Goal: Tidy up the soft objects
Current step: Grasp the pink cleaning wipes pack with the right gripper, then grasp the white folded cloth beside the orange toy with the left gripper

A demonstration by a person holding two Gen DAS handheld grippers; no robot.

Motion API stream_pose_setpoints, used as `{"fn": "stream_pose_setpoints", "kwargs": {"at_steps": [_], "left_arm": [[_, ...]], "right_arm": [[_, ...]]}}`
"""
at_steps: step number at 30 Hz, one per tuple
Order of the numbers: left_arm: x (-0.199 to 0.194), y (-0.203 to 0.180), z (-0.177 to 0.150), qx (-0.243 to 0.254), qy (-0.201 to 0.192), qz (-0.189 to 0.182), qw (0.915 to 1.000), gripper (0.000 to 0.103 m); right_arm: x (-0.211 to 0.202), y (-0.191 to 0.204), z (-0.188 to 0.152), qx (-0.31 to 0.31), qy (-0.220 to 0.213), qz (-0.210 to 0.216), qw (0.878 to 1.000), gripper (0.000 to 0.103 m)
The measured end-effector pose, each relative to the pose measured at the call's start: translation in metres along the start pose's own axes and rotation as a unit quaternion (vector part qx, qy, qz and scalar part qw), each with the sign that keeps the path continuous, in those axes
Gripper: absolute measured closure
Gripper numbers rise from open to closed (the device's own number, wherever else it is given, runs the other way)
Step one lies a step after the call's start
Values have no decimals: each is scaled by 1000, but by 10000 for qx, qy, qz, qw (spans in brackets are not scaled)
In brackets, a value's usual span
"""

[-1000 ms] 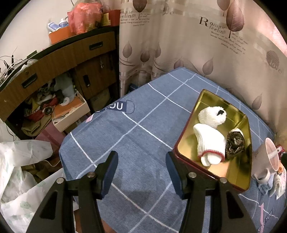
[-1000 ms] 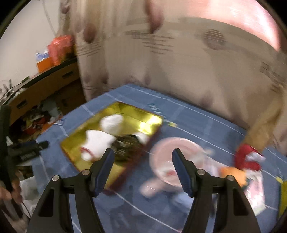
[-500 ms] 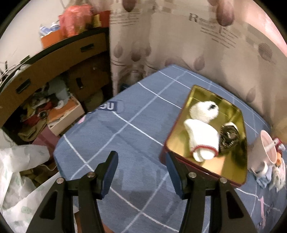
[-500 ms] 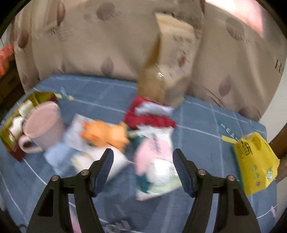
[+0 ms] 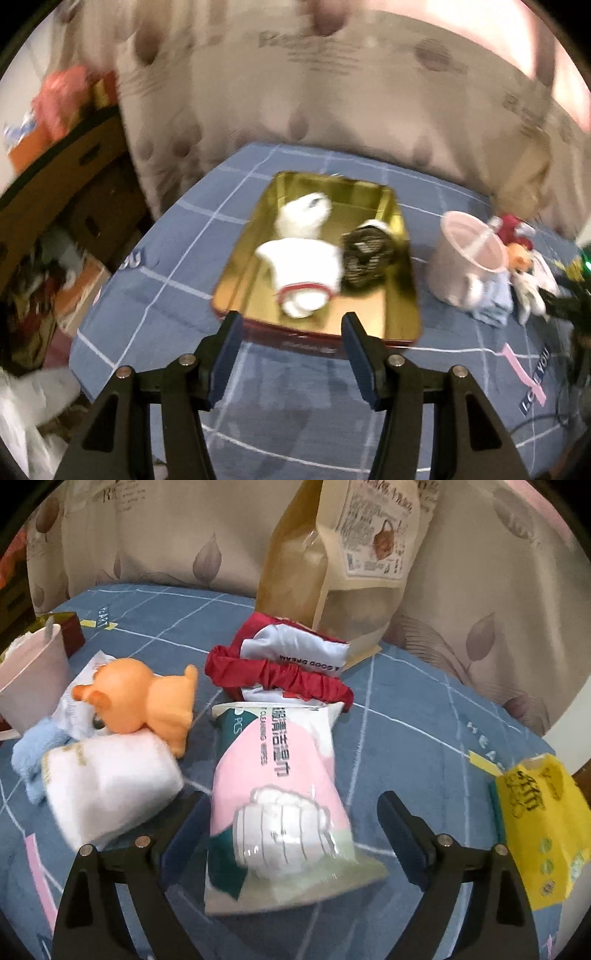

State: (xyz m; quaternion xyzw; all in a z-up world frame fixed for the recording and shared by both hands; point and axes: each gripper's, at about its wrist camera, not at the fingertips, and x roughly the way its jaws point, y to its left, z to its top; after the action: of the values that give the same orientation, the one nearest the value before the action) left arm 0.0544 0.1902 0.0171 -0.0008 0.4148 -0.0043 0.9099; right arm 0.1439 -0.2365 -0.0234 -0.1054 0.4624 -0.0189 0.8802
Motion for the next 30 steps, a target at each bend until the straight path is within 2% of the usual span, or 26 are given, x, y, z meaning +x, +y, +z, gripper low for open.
{"fn": "stream_pose_setpoints", "kwargs": {"at_steps": [2,6,7,9,10,12,19,25,30], "left_arm": [[-3,-15,-1,122,-5,-180,9998,43],[-4,-53,-5,486,103,-513,9974,42],[-4,-63,-6,594,136,-615,9962,42],[-5,-81,-8,769,184,-765,9939,42],[-4,-93,-9,883,218,-864,9921,42],[-3,-108,-10,1017,260,-1004,9894,42],[2,-175,-16,1568,503,-1772,9703,42],[12,-219,-9,1697,758,-2321,9548,42],[24,-253,0,1885,846,-2444,9474,42]], "right_arm": [[8,1,2,13,33,59,10000,14],[19,6,7,-37,-51,5,10000,18],[19,5,7,-11,-102,17,9999,27],[21,4,7,34,-111,170,9998,40],[21,3,6,74,-120,283,9995,42],[17,4,4,73,-172,194,9996,45],[2,-11,-18,255,-174,104,9995,46],[-15,-44,-50,547,-78,-51,9985,46],[-28,-63,-71,799,-54,-150,9967,46]]}}
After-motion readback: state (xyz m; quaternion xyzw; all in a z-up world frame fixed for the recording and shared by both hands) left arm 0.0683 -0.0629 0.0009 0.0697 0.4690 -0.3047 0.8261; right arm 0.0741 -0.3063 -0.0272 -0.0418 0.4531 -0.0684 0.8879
